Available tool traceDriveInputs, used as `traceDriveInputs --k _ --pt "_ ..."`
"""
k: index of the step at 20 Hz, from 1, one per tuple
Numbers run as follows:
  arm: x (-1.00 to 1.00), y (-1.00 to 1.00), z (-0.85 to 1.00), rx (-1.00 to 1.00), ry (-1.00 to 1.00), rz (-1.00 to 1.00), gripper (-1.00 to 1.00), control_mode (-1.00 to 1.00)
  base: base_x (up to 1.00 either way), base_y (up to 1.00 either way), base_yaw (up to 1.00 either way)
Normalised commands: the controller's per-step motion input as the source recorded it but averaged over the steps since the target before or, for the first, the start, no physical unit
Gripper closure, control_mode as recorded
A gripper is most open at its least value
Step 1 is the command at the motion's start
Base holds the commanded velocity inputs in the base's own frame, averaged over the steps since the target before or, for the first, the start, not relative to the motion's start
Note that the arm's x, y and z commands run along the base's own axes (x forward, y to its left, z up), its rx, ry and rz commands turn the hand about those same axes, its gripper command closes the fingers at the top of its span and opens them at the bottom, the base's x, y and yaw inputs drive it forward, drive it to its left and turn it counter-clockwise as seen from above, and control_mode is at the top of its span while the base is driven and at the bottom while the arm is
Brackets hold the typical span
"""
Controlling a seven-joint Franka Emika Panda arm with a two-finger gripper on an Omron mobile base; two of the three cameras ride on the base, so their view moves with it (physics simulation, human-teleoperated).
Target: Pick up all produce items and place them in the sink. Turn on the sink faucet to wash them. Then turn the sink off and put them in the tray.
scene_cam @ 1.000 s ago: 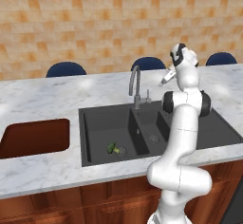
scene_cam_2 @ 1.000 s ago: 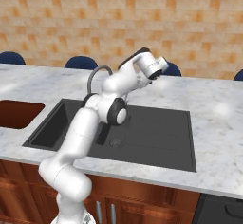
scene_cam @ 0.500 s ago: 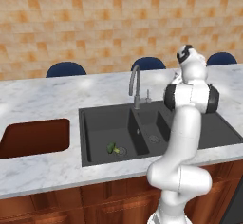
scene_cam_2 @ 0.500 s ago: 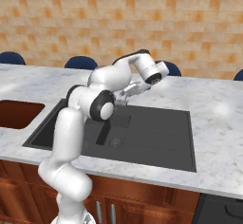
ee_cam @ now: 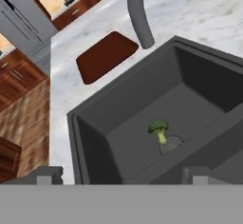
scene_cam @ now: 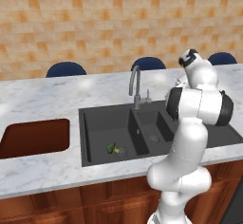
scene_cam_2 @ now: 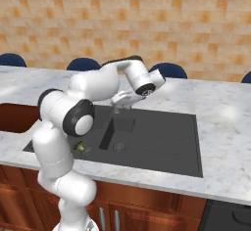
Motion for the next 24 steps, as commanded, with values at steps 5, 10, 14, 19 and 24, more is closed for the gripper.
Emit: traceDriveInputs --k 5,10,14,19,24 --pt "-0.73 0.35 0.26 -0.04 -0.01 -0.06 -1.00 -1.00 0.00 0.00 0.00" --pt "-0.68 0.43 0.22 -0.05 0.00 -0.08 -1.00 -1.00 0.00 0.00 0.00" --pt "-0.55 0.63 0.11 -0.12 0.03 -0.10 -1.00 -1.00 0.00 0.00 0.00" --pt "-0.46 0.79 0.02 -0.16 0.07 -0.14 -1.00 -1.00 0.00 0.00 0.00" --pt "-0.44 0.74 0.00 -0.15 0.08 -0.18 -1.00 -1.00 0.00 0.00 0.00"
